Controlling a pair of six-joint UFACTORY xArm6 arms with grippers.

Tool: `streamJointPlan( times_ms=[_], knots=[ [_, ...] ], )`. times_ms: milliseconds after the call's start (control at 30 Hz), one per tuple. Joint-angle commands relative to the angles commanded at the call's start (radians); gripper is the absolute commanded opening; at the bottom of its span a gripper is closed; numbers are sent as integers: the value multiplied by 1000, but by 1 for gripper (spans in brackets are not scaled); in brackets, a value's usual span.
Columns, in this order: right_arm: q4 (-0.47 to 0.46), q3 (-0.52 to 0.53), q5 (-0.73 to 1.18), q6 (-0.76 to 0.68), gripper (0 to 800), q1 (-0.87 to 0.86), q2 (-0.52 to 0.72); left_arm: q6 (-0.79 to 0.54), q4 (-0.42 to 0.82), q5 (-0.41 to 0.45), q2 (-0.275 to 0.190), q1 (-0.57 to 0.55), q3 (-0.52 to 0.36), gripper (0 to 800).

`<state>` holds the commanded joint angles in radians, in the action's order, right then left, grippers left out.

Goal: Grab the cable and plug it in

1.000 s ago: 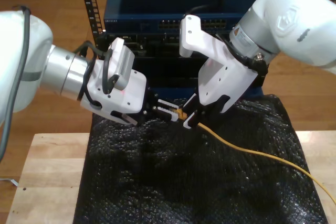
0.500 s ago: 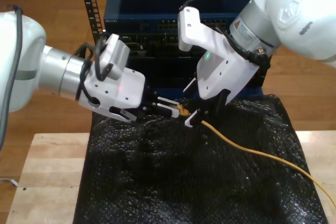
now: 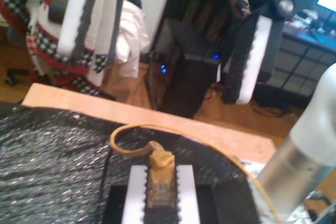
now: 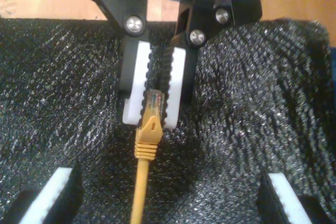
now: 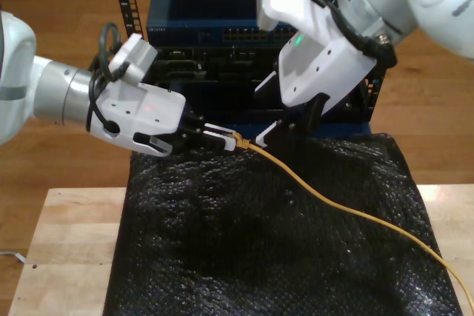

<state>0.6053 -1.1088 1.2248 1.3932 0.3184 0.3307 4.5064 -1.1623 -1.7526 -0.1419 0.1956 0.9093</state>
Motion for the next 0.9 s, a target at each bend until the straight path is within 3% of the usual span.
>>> streamJointPlan(
  times_ms=[300,600,800,900],
  knots=[
    [0,20,-117,81,786,8,104,23,-14,-138,40,52,31,1],
    [2,26,-170,121,783,18,121,51,-66,-250,83,117,35,1],
    [0,74,-252,167,780,54,170,155,-91,-351,157,146,41,2],
    [0,100,-295,199,778,91,199,158,-97,-385,170,149,57,2]
  ],
)
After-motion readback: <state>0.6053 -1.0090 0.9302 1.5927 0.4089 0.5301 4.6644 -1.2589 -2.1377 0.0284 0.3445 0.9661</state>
